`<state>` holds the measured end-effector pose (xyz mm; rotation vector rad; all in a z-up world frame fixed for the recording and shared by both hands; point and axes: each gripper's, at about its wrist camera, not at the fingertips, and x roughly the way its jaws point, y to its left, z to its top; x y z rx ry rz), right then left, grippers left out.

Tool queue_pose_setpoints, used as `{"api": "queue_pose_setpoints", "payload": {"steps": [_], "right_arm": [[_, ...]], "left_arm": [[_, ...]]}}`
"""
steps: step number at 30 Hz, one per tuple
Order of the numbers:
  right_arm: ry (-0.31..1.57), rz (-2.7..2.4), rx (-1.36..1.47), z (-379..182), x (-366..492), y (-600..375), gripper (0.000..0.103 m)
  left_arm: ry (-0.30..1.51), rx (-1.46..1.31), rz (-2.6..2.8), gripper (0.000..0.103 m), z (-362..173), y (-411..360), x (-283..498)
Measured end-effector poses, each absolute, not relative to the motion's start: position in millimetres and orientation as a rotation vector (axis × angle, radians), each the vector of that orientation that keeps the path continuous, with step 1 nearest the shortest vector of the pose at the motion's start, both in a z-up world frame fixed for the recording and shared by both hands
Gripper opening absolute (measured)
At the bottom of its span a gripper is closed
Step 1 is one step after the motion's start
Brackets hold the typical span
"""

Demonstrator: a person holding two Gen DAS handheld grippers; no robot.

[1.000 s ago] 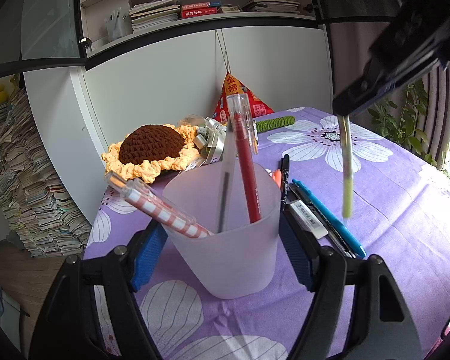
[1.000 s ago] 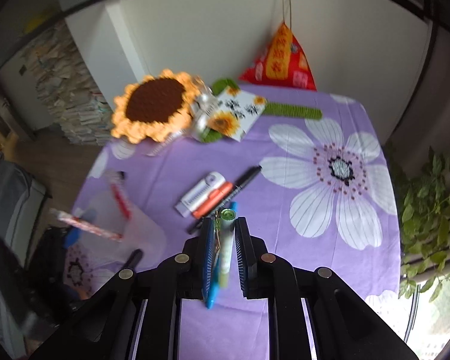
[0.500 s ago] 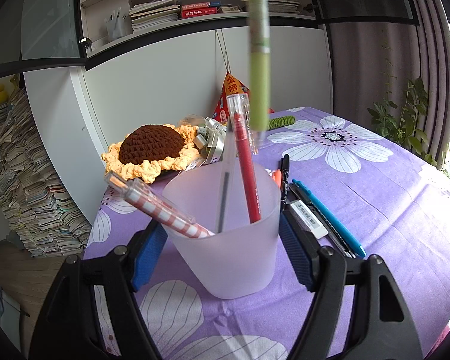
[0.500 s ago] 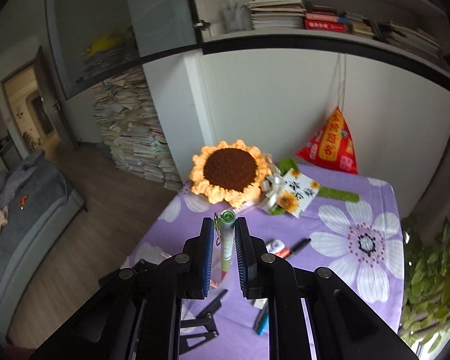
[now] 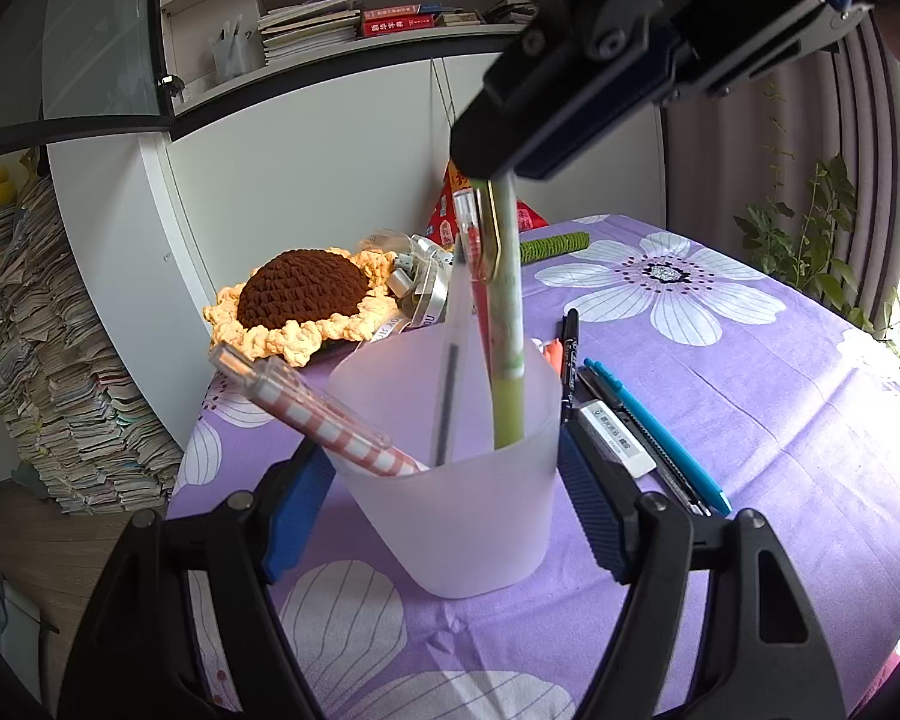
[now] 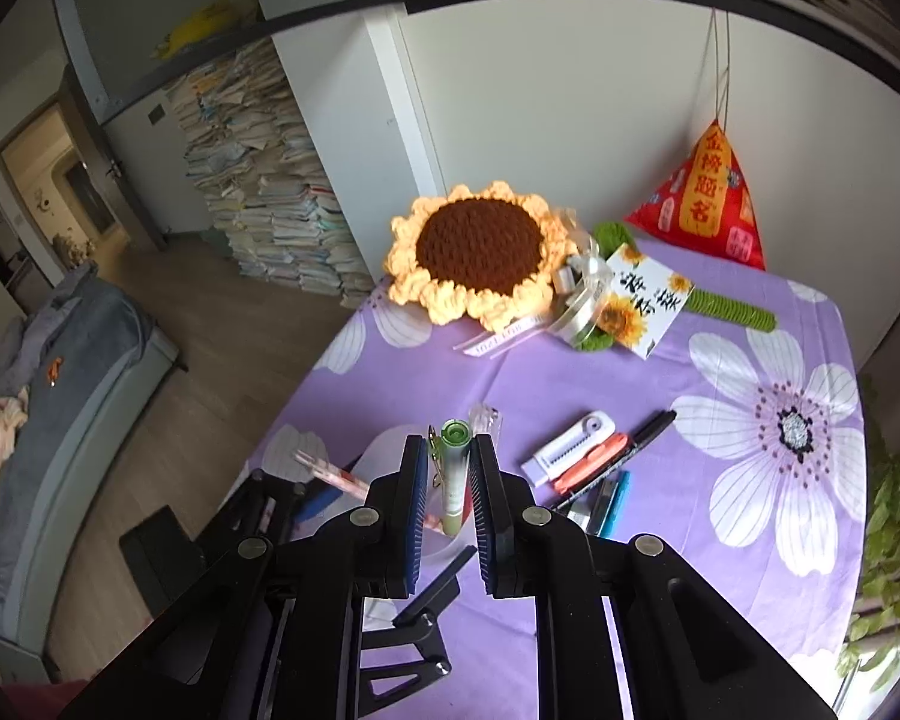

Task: Organize stationery
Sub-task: 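Carry the light green pen over the cup, lower it in and release, then reach down and grasp the blue pen with the right tool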

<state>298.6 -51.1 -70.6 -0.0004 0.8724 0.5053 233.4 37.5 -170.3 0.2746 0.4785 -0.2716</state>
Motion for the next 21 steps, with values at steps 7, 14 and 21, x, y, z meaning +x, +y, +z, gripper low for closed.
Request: {"api": "queue_pose_setpoints", "payload": {"steps": [7,14,21], "right_arm": [[0.924,0.51,0.0,-87,303,-49,0.015],[0.966,0.517,0.037,-96,306,-59,0.016],[0.894,0.455,0.116,-83,304,-91,0.016]], "left_arm": [[0.48,0.274,-0.274,0.073,-170,38,234],[0.484,0.273,-0.274,0.073,-171,36,234],[0.484,0.273,-0.274,0.073,-171,36,234]]}}
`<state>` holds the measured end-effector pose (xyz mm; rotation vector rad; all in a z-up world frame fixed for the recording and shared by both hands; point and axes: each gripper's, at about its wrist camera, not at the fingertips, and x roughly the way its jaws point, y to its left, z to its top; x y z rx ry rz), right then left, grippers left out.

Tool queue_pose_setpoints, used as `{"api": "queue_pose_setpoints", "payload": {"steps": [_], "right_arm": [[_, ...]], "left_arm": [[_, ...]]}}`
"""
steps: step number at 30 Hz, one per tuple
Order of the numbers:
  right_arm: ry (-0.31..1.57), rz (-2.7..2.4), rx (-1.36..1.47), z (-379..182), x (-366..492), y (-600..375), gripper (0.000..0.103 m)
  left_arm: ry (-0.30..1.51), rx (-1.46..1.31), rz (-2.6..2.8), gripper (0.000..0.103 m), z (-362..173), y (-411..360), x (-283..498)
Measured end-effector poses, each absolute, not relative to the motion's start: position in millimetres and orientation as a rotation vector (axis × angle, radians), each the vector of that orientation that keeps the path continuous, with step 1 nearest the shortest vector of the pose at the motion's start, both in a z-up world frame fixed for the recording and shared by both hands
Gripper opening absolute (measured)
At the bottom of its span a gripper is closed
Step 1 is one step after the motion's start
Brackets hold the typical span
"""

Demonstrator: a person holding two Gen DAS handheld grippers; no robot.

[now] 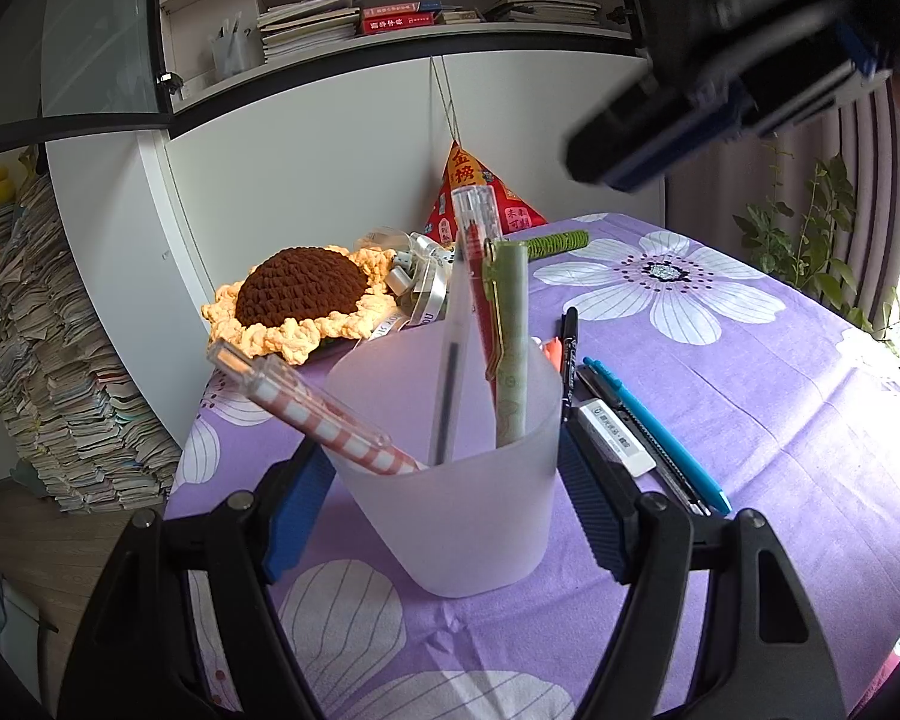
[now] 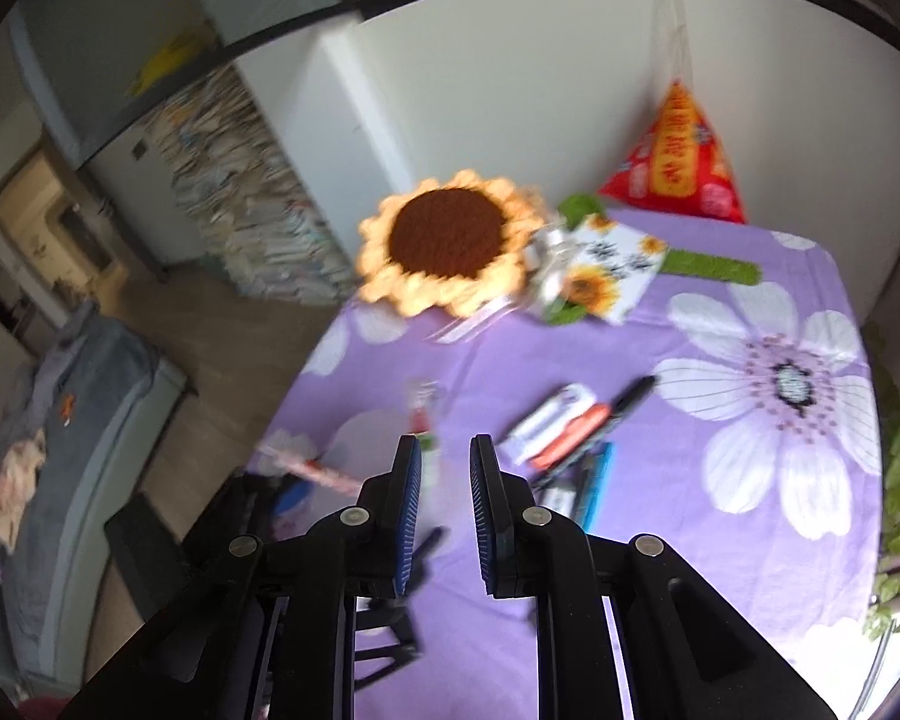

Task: Organize stationery
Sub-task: 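Reach down and grasp the blue pen with the right tool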

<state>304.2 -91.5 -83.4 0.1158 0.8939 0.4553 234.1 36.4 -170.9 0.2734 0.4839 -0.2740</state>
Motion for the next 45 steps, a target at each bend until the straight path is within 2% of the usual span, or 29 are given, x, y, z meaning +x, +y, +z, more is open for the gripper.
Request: {"api": "queue_pose_setpoints", "payload": {"steps": [8,12,23,33,39,45], "right_arm": [[1.138,0.225,0.112,-168,345,-126,0.016],[1.178,0.198,0.158,-191,356,-137,0.016],[1.148,0.221,0.183,-192,371,-129,0.016],[1.15,0.093,0.095,-196,379,-133,0.017],[1.16,0.12,0.2,-193,380,-151,0.017],[1.168,0.153,0.166,-192,385,-135,0.017]], "left_arm": [[0.484,0.273,-0.274,0.073,-171,37,234],[0.484,0.273,-0.274,0.073,-171,37,234],[0.488,0.272,-0.276,0.073,-171,37,235],[0.489,0.271,-0.278,0.073,-171,37,236],[0.49,0.271,-0.278,0.073,-171,37,236],[0.49,0.271,-0.278,0.073,-171,37,236]]}}
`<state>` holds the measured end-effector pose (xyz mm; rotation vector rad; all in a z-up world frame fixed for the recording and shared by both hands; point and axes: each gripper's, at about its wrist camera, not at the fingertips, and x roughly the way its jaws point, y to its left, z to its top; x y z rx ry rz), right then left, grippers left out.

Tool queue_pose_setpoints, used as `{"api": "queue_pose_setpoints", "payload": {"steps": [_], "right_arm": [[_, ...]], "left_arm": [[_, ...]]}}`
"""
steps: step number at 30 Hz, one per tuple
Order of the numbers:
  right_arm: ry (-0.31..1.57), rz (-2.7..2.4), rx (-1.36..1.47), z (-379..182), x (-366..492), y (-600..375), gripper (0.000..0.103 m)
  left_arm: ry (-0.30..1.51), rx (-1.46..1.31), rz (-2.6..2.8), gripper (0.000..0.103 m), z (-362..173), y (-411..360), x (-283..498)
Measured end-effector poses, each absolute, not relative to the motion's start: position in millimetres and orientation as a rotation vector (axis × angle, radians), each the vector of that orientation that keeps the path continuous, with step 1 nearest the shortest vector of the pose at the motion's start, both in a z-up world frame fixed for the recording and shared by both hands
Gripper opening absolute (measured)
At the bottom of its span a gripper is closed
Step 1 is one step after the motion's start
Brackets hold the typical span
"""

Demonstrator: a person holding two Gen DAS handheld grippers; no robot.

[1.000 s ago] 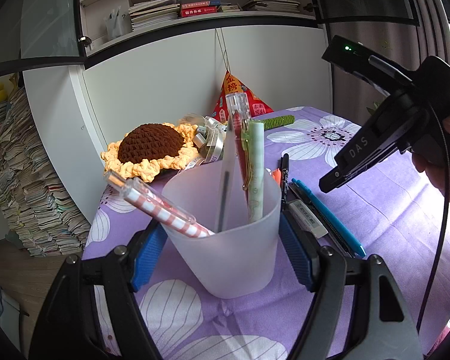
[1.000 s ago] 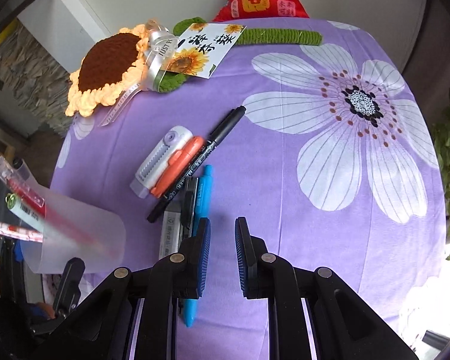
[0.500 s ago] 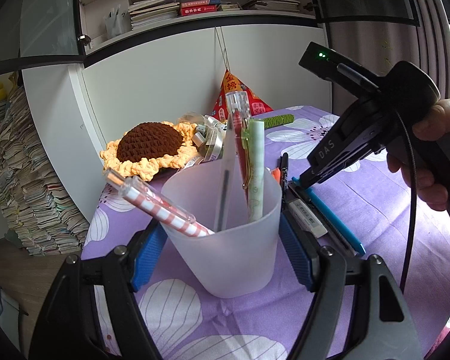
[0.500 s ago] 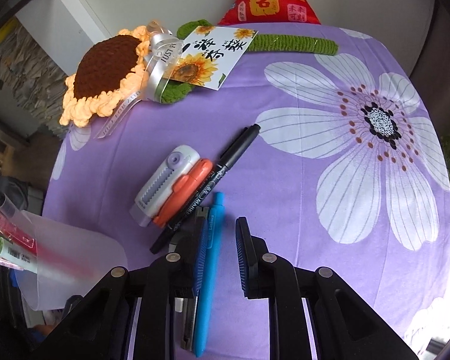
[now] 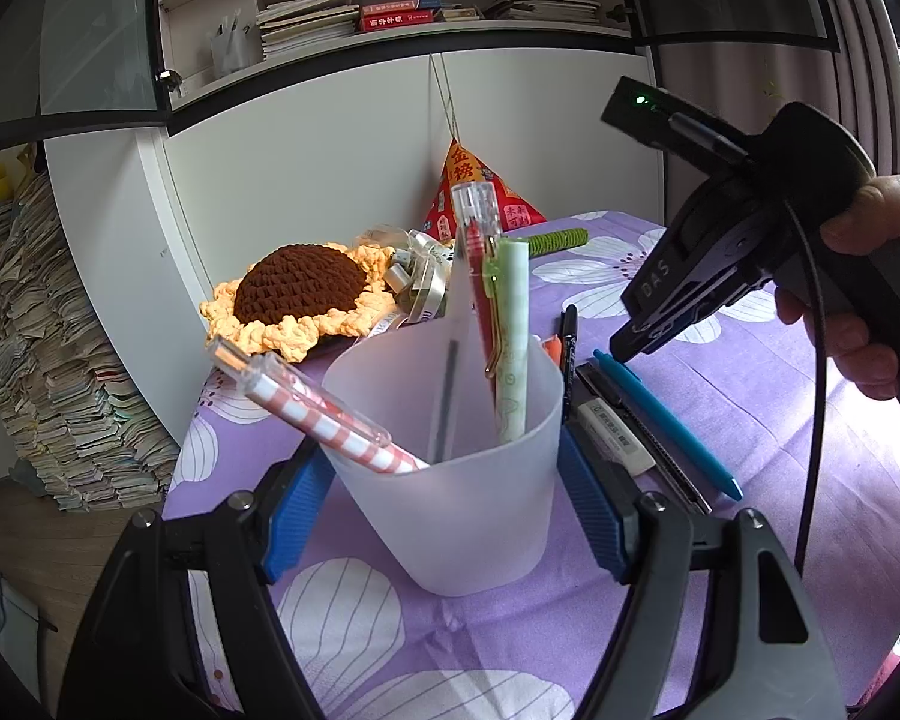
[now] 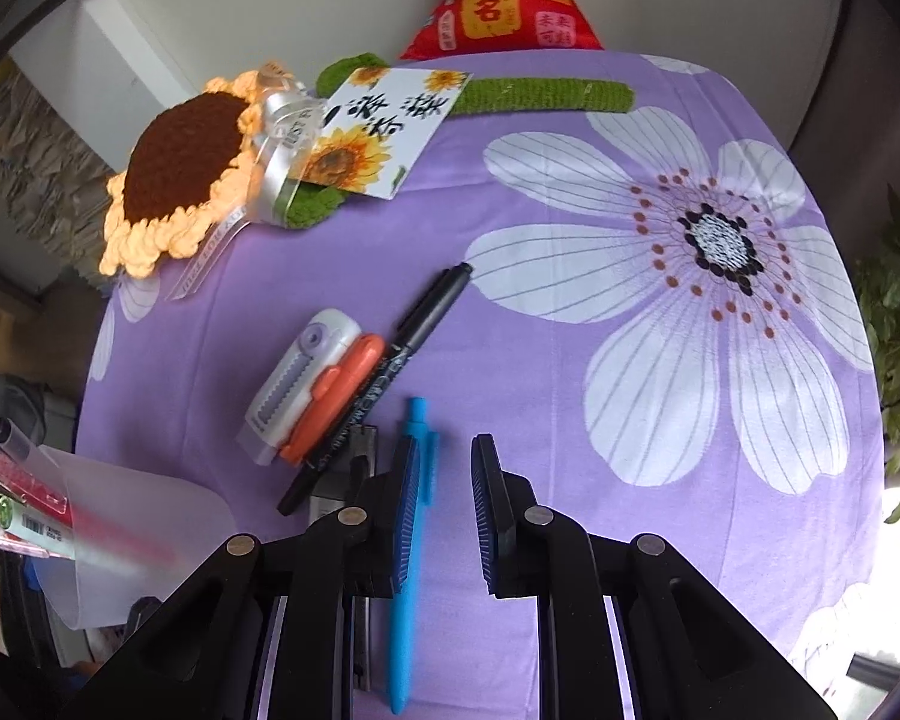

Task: Organize stationery
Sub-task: 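Reach down and grasp the blue pen with the right tool, then lift the blue pen, lower it into the cup and open the right tool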

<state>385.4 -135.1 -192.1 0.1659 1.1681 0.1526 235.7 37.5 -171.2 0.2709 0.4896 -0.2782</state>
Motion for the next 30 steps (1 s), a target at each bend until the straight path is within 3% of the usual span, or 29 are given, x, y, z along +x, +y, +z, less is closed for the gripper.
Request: {"api": "queue_pose_setpoints", "payload": {"steps": [17,30], "right_arm": [[1.197,0.148,0.074,-204,395,-101,0.015],[1.028,0.214,0.112,-136,340,-131,0.014]], "left_arm": [[0.49,0.27,-0.278,0.073,-171,37,236],[0.49,0.27,-0.279,0.073,-171,37,236]]}}
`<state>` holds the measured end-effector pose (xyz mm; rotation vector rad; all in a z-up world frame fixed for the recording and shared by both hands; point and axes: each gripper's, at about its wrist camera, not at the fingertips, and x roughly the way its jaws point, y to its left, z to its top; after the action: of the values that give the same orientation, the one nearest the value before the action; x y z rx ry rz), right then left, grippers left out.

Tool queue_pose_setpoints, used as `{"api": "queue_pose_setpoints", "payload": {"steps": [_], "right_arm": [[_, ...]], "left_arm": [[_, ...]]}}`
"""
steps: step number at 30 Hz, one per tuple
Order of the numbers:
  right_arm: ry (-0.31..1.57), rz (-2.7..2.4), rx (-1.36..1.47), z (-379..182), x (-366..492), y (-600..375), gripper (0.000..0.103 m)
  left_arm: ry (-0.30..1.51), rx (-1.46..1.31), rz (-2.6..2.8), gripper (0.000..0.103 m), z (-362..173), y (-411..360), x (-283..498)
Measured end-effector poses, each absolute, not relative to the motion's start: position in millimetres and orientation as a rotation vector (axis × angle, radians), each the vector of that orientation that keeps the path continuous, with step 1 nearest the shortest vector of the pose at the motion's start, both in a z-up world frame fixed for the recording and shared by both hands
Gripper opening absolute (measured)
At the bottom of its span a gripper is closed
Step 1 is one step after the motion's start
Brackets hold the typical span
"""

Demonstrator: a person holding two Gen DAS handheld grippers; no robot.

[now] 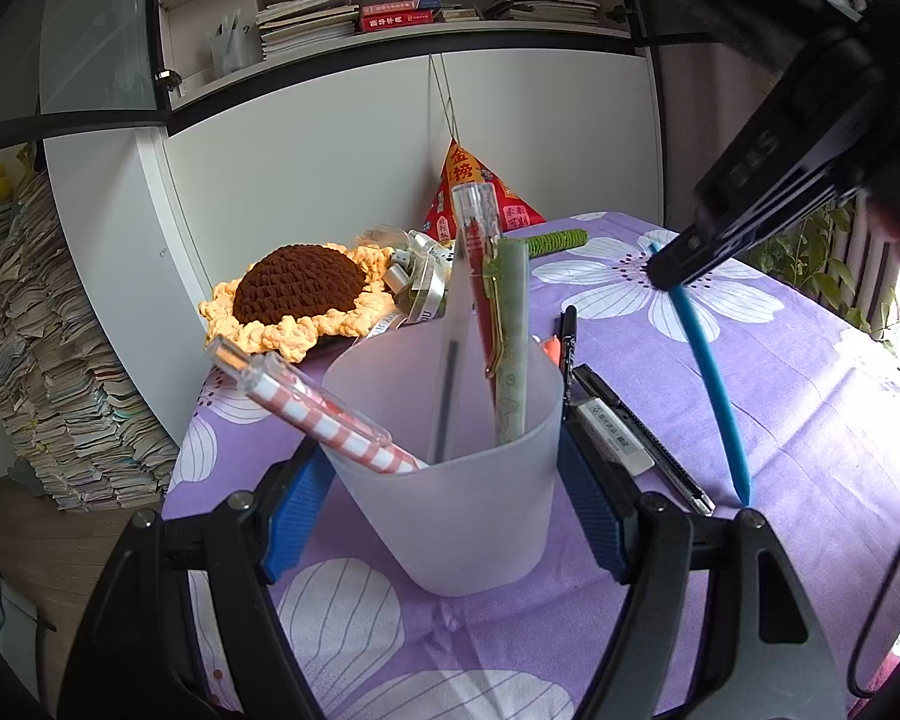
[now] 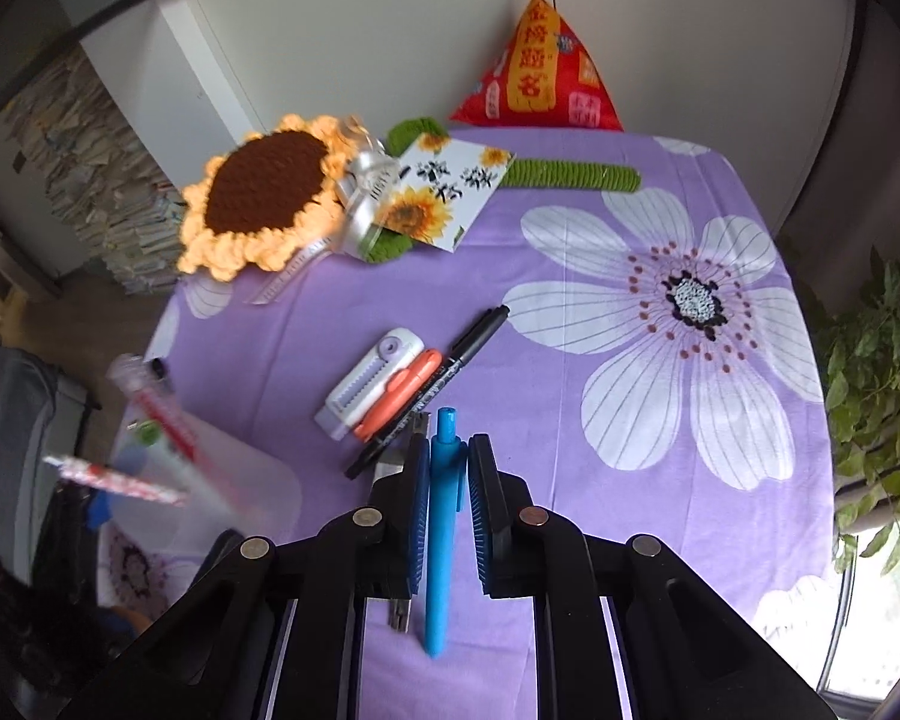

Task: Organize stationery
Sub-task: 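Lift the blue pen, lower it into the cup and open the right tool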

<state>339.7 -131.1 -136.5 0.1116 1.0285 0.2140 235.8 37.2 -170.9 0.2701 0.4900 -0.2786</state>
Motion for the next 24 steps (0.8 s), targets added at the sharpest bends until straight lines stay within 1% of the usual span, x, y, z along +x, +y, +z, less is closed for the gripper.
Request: {"api": "queue_pose_setpoints", "payload": {"steps": [11,24], "right_arm": [[0.882,0.26,0.071,-89,299,-124,0.011],[0.665,0.35,0.039,-10,267,-103,0.011]], "left_arm": [[0.49,0.27,-0.279,0.073,-171,37,236],[0.49,0.27,-0.279,0.073,-171,37,236]]}}
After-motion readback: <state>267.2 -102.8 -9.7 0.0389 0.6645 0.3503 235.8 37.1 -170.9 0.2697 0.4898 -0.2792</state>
